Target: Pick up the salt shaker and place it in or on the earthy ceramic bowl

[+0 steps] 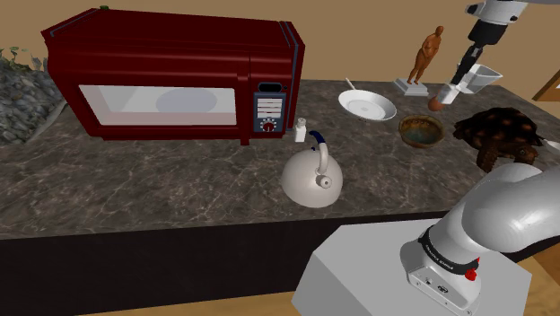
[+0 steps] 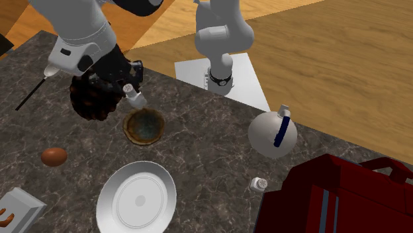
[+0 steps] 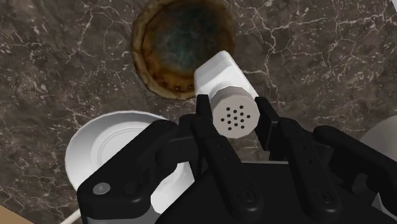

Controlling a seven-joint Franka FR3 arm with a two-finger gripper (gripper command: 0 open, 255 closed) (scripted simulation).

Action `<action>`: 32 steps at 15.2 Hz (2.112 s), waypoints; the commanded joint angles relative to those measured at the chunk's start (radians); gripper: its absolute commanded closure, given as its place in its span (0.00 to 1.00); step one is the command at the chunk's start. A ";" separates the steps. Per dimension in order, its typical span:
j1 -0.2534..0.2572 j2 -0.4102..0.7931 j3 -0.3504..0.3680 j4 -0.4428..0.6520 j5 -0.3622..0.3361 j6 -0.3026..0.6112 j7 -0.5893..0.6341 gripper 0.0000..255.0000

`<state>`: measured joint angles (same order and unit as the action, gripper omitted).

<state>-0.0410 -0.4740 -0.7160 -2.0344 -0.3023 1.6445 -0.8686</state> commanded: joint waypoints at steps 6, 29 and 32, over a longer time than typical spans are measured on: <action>0.027 0.094 -0.079 0.029 0.031 0.068 -0.058 1.00; 0.023 0.121 -0.135 -0.170 0.018 0.293 -0.059 1.00; 0.023 0.122 -0.135 -0.170 0.019 0.293 -0.059 0.00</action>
<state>-0.0177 -0.3525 -0.8513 -2.2042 -0.2838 1.9370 -0.9272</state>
